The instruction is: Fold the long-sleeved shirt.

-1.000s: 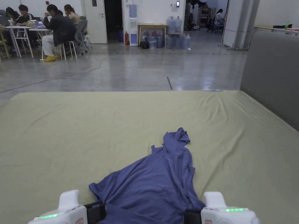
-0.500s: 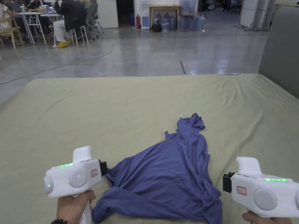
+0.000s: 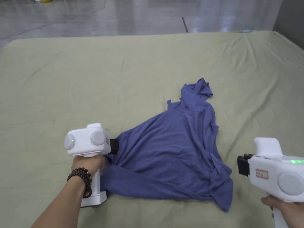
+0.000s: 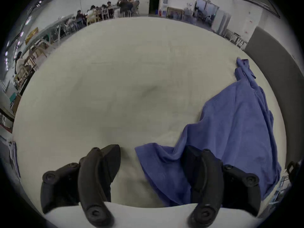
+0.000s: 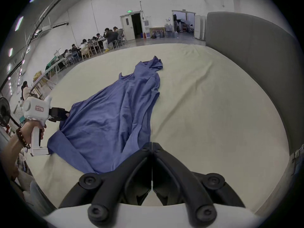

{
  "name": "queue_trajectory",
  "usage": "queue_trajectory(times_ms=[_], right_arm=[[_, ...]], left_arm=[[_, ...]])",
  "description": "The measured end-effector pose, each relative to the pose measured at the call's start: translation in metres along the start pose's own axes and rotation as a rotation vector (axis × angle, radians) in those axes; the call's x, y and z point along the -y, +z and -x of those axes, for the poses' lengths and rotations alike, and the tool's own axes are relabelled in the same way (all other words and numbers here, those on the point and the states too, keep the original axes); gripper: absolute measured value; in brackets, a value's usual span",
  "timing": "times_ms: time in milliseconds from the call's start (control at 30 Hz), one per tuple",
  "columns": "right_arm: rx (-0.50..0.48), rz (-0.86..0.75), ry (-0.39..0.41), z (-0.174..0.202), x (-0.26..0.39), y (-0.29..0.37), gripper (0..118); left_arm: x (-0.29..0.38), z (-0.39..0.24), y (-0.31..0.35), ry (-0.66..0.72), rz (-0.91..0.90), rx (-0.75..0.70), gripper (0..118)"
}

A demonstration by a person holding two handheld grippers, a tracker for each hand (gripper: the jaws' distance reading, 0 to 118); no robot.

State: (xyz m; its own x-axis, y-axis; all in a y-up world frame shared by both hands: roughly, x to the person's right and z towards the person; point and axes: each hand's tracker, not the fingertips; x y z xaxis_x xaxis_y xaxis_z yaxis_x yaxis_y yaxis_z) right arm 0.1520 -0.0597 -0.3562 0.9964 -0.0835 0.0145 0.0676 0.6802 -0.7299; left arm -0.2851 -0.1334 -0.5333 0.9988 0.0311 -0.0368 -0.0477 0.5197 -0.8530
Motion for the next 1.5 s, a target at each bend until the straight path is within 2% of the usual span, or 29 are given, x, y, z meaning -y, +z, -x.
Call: queue_trajectory(times_ms=[33,67,133,200,300,433,533,567,600,633,667,867,933,1000,1100,1167,1200,1233,1267,1300,1367,1400,1433,1500], right_arm=[[0.002,0.003,0.000,0.000,0.000,-0.001,3],[0.002,0.004,0.002,0.000,-0.001,-0.002,3],[0.005,0.007,0.015,0.002,-0.005,-0.004,3],[-0.004,0.006,0.032,0.004,-0.014,-0.006,3],[0.002,-0.003,0.048,0.001,-0.042,-0.009,3],[0.010,-0.029,0.059,-0.005,-0.098,-0.015,3],[-0.003,0.006,0.052,-0.008,-0.147,-0.048,3],[-0.010,0.022,0.044,-0.009,-0.162,-0.062,15],[-0.006,0.026,0.040,-0.009,-0.174,-0.077,73],[-0.014,0.056,0.036,-0.010,-0.185,-0.096,96],[-0.006,0.104,0.044,-0.010,-0.192,-0.115,99],[0.031,0.253,0.040,-0.010,-0.202,-0.214,98],[0.033,0.304,0.039,-0.008,-0.197,-0.237,90],[0.027,0.361,0.063,-0.004,-0.191,-0.253,81],[0.087,0.347,0.142,0.006,-0.186,-0.270,76],[0.109,0.347,0.163,0.014,-0.188,-0.266,73],[0.129,0.327,0.195,0.019,-0.190,-0.260,50],[0.182,0.302,0.236,0.025,-0.193,-0.256,12],[0.240,0.281,0.278,0.022,-0.192,-0.251,2],[0.149,0.300,0.225,0.017,-0.193,-0.247,2],[0.139,0.252,0.148,0.006,-0.202,-0.227,2],[0.096,0.235,0.101,0.000,-0.210,-0.214,2],[0.084,0.207,0.071,-0.006,-0.217,-0.200,2],[0.055,0.141,0.072,-0.010,-0.228,-0.163,2]], left_arm=[[-0.002,0.000,0.001,-0.006,0.011,-0.001,47],[-0.005,0.001,0.004,-0.028,-0.009,0.015,5],[0.010,-0.015,0.033,-0.089,-0.078,-0.076,1],[0.002,-0.008,0.043,-0.052,-0.073,-0.001,1],[-0.006,0.000,0.074,0.001,-0.165,0.023,1],[-0.028,-0.001,0.112,-0.080,-0.269,0.018,1],[-0.046,-0.001,0.121,-0.089,-0.283,0.028,1],[-0.050,-0.003,0.121,-0.081,-0.294,0.027,1],[-0.054,-0.004,0.121,-0.081,-0.299,0.026,1],[-0.061,-0.003,0.115,-0.081,-0.307,0.009,1],[-0.065,-0.004,0.112,-0.082,-0.313,-0.028,1],[-0.078,0.001,0.089,-0.083,-0.312,0.004,1],[-0.075,0.001,0.081,-0.092,-0.309,0.000,1],[-0.073,0.002,0.072,-0.105,-0.295,-0.016,1],[-0.069,0.008,0.059,-0.097,-0.276,-0.016,1],[-0.066,0.011,0.056,-0.086,-0.267,-0.021,1],[-0.066,0.012,0.055,-0.078,-0.263,-0.021,1],[-0.066,0.012,0.056,-0.070,-0.262,-0.020,1],[-0.067,0.013,0.057,-0.064,-0.261,-0.017,1],[-0.066,0.014,0.062,-0.055,-0.265,-0.014,1],[-0.071,0.015,0.073,-0.046,-0.283,-0.004,1],[-0.075,0.015,0.079,-0.048,-0.296,-0.003,1],[-0.078,0.016,0.089,-0.053,-0.309,0.007,1],[-0.086,0.014,0.104,-0.063,-0.340,0.011,1]])
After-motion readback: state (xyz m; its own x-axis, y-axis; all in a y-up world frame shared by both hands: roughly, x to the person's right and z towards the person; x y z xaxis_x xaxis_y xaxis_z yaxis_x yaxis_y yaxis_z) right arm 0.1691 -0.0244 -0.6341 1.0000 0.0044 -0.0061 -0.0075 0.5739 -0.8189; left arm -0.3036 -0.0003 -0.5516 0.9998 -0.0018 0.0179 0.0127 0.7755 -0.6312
